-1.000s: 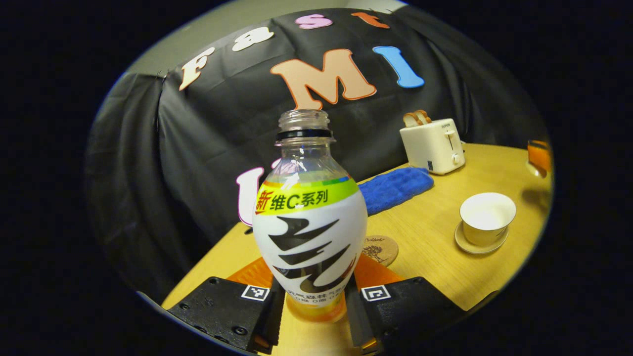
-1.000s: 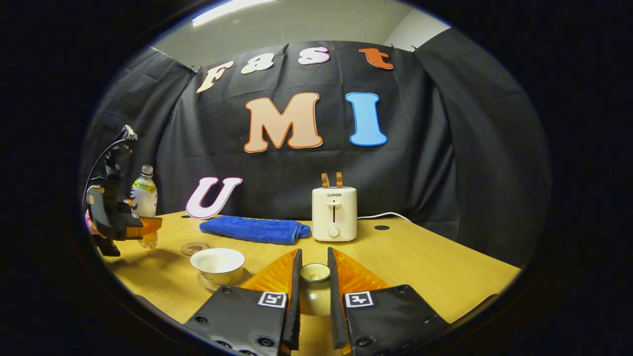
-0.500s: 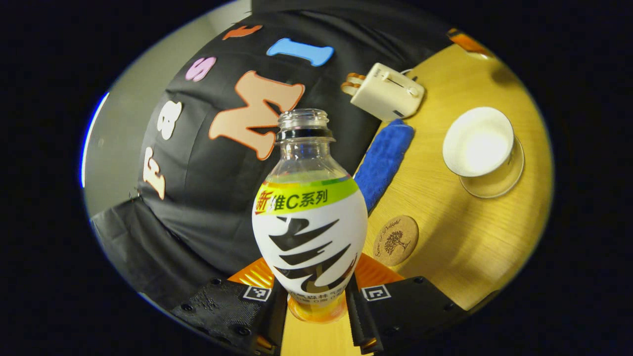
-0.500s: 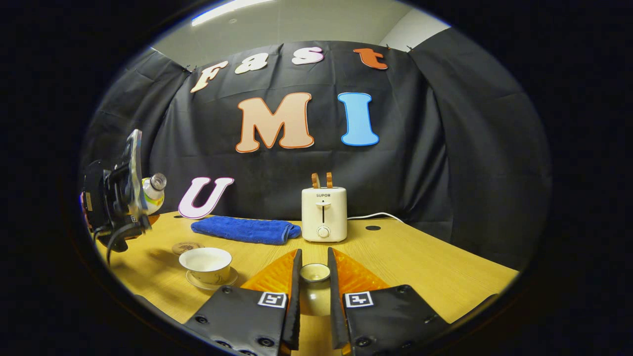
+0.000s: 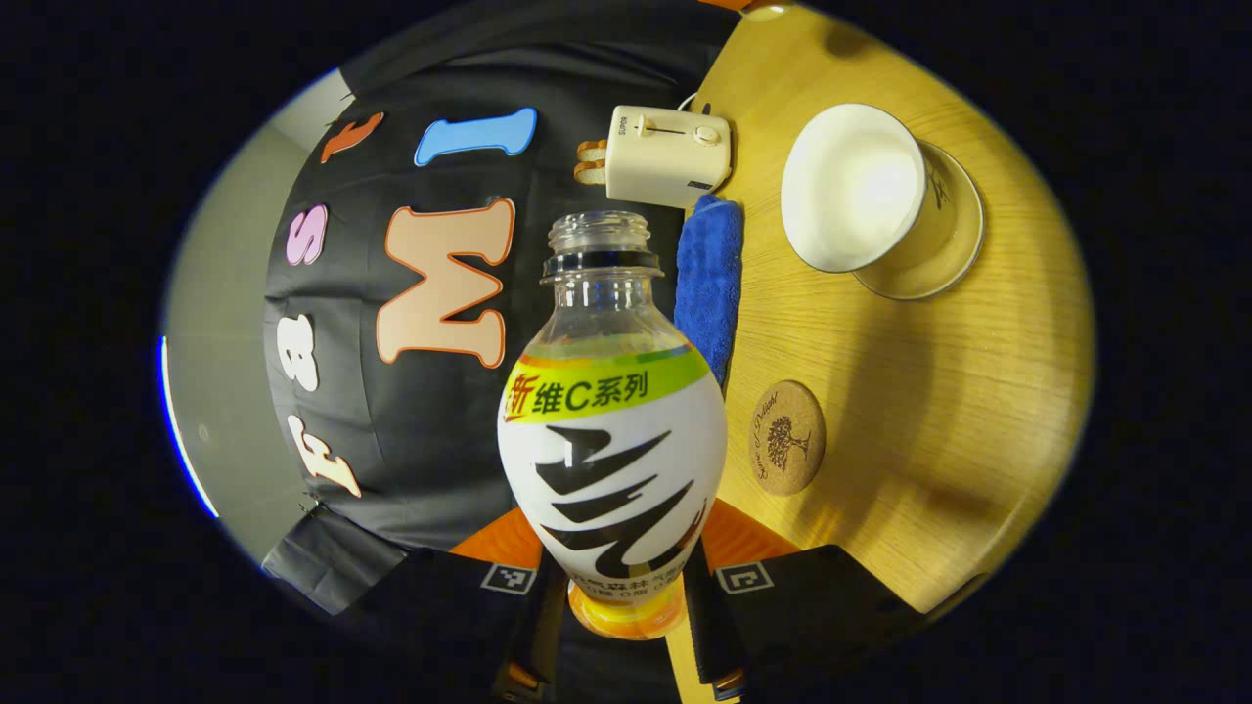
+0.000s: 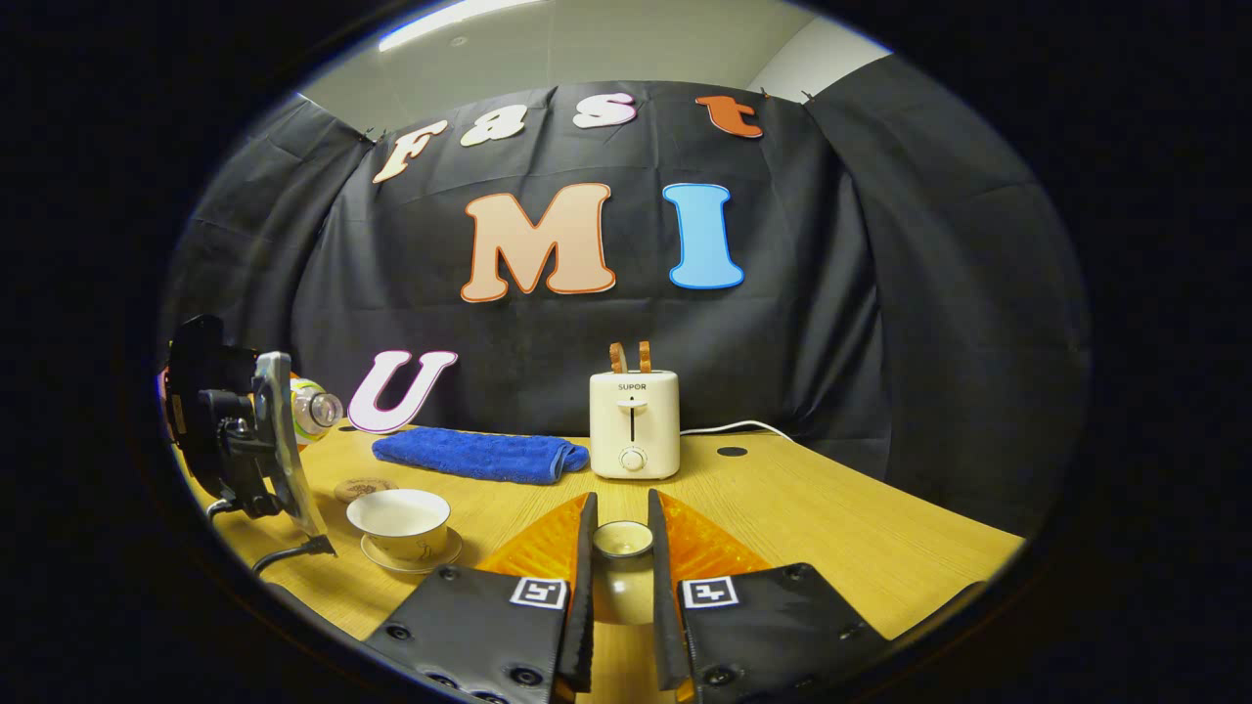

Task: Open the teacup lid with one hand, grasp the water bottle and pour water into the teacup with the other hand; after pouring, place the water bottle on the coaster and then close the teacup lid.

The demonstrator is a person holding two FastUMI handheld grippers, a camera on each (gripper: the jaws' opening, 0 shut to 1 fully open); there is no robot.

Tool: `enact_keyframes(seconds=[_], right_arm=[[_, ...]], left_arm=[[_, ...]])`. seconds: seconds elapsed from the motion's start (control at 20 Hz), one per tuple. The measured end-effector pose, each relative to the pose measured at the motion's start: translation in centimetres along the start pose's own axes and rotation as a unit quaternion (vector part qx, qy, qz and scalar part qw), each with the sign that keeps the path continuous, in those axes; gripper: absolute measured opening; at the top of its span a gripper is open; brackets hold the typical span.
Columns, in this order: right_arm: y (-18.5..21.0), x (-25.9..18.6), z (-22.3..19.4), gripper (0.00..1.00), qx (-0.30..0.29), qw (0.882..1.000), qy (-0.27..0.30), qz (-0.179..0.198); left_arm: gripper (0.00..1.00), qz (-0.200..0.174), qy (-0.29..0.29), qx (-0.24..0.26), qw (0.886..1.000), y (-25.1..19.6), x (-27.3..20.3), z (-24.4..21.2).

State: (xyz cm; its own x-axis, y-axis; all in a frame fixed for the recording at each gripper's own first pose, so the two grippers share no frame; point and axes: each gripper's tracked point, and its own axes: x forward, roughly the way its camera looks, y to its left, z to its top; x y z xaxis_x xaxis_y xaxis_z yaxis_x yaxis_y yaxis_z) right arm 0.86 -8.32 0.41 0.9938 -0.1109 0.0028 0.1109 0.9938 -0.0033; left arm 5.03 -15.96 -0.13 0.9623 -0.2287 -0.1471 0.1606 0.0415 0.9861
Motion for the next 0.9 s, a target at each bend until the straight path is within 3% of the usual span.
enact_keyframes(seconds=[0.4,0.9], right_arm=[[-0.03,0.04,-0.06,0.28,0.0,1.0,0.0,0.0],[-0.07,0.06,-0.06,0.29,0.0,1.0,0.0,0.0]], left_arm=[[0.52,-0.011,-0.002,0.077,0.997,0.15,0.31,0.58],[0.51,-0.019,-0.001,0.138,0.99,0.34,0.74,1.01]])
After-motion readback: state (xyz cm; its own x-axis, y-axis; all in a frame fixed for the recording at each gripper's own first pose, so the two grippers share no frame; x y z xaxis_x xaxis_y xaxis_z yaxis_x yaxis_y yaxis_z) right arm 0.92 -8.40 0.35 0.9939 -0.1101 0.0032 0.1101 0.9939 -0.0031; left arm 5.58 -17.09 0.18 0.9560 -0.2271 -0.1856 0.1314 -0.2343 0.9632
